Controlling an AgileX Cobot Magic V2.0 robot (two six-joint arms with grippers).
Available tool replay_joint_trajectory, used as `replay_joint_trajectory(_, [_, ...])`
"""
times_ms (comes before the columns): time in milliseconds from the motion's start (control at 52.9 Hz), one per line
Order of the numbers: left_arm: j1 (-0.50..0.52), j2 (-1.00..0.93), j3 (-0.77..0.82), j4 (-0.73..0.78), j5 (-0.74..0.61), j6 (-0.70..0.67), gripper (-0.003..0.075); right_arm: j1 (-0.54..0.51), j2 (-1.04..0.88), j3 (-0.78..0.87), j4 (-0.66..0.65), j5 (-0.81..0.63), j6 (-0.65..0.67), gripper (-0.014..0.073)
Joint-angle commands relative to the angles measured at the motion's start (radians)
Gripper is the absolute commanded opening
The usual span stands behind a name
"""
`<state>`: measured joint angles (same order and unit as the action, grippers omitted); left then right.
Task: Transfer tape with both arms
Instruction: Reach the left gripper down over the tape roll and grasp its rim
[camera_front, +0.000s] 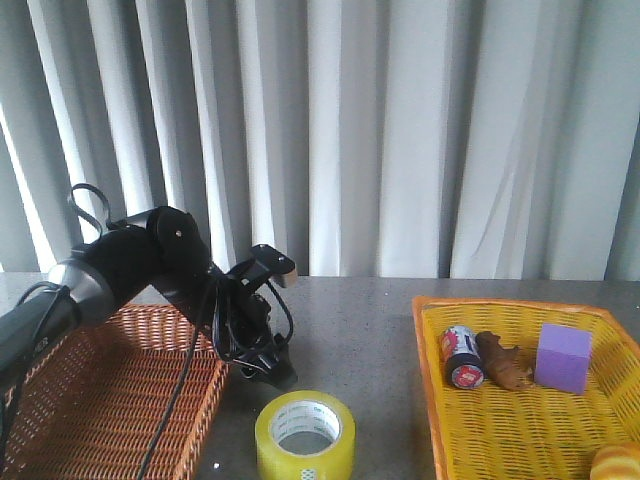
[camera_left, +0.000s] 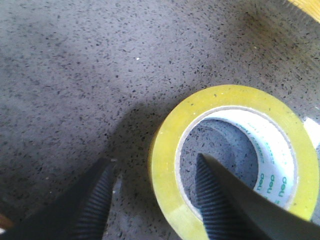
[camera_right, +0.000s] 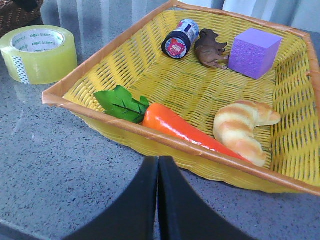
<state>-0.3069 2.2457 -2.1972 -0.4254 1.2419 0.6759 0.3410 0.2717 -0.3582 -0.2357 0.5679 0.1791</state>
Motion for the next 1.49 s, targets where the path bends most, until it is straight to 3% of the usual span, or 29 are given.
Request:
replay_joint_trajectory(0, [-0.010,-0.050,-0.031,-0.031,-0.015,-0.004,0.0377,-0.004,0.010,-0.026,-0.016,-0.072,0.003,-0.0006])
replay_joint_trajectory(642, [-0.015,0.030,-0.031,-0.040,0.010,-0.015,0.0369,-0.004,0.010,-0.026,-0.016,-0.072,0.003,-0.0006])
replay_joint_trajectory(793, [-0.015,0.030,-0.031,-0.040,0.010,-0.015,0.0281,-0.004,0.010,-0.026,-0.016,-0.073,0.003,-0.0006])
replay_joint_trajectory(1058, [-0.015,0.030,-0.031,-0.101,0.008,-0.013,-0.0008,-0.004,0.010,-0.026,-0.016,-0.074,0.003,-0.0006])
replay_joint_trajectory(1473, [0.033,-0.148,-0.031,-0.147,0.010,-0.014,-0.0007,-0.004,0.010,-0.026,-0.016,-0.074,0.003,-0.0006])
